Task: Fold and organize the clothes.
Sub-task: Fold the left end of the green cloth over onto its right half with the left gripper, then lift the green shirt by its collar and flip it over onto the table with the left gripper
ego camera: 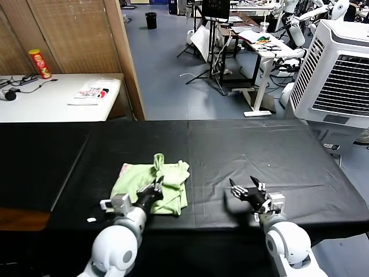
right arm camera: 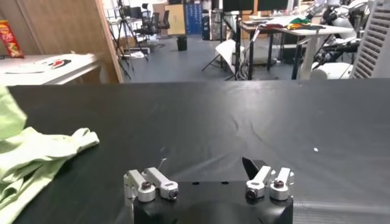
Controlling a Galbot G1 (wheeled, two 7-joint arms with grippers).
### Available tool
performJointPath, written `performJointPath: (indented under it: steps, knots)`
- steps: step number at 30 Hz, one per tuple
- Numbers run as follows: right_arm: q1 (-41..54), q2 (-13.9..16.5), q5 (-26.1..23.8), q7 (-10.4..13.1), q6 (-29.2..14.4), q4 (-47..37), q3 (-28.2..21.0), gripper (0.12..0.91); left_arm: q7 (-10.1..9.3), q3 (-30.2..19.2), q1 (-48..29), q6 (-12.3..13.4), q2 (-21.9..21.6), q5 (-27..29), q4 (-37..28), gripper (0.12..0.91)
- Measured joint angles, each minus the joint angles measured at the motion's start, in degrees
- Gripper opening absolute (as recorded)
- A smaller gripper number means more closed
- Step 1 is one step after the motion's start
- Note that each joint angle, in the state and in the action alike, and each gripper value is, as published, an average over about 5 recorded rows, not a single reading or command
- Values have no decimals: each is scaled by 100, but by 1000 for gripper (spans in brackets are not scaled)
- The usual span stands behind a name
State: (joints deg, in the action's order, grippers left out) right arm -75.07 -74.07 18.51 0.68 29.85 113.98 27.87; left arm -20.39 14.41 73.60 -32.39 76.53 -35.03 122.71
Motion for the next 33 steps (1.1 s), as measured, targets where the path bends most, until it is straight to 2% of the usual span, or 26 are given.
performJointPath:
  steps: [6, 9, 12, 19, 22, 28, 33]
  knots:
    - [-9, -7, -11, -87, -38, 26, -49, 798, 128, -73, -28, 150, 172, 341, -142, 161]
    - [14, 11, -14, -189, -113, 24, -118, 798, 236, -83, -37, 257, 249, 522, -224, 197]
    - [66, 41, -12, -293, -183, 16, -200, 798, 341, -87, -42, 342, 363, 644, -301, 326]
    - [313, 89, 9, -399, -206, -64, -598, 798, 512, 3, 91, 473, 683, 810, -256, 709]
    - [512, 39, -24, -430, -201, -170, -916, 798, 635, 148, 231, 602, 646, 1037, -148, 784]
    - [943, -137, -193, -459, -197, -427, -1592, 798, 709, 671, 569, 887, 191, 1339, -77, 798]
    - [1149, -288, -580, -406, -101, -665, -2020, 798, 714, 1193, 717, 1106, -162, 1352, -222, 798]
